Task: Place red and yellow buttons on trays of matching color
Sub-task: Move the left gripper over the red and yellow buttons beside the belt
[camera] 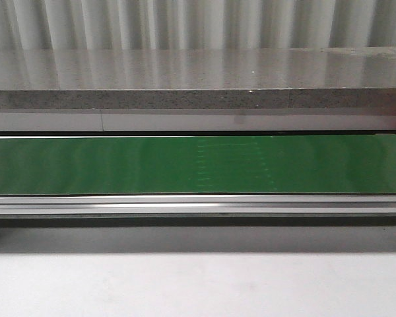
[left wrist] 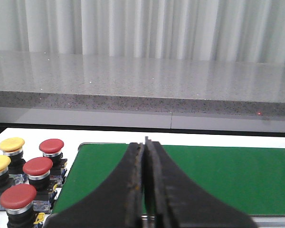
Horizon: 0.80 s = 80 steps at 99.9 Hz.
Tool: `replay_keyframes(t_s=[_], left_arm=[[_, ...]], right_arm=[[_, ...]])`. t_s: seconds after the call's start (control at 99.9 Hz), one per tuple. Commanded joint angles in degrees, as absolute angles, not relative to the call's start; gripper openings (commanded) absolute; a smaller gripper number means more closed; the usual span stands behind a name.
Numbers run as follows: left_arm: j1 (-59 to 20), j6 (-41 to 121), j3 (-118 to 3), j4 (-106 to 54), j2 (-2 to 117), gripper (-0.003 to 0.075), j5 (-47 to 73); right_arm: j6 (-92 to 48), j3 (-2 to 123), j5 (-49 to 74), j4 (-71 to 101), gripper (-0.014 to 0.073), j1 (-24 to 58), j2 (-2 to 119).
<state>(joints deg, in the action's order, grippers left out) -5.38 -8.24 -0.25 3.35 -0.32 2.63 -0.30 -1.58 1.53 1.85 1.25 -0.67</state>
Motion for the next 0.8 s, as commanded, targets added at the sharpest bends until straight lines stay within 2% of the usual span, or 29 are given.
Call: replay_keyframes(t_s=[0.0, 0.48, 0.65, 0.791], left_arm=[[-5.88, -8.56, 2.51, 3.37, -1.68, -0.002, -2.11], [-5.88, -8.56, 0.29, 3.37, -1.68, -0.002, -7.58], [-5.88, -8.56, -7.67, 3.11, -0.09, -0.002, 0.33], [-5.88, -8.56, -17.74, 3.04, 5.0, -0.002, 14.07]], right_arm=[[-0.86, -1.66, -3.47, 1.82, -0.0067, 0.99, -1.33], [-0.86, -1.66, -3.47, 1.82, -0.0067, 0.99, -1.33], [-0.86, -1.66, -3.47, 1.82, -0.0067, 0.99, -1.33], [-0.86, -1.66, -3.47, 1.82, -0.0067, 0.99, -1.33]])
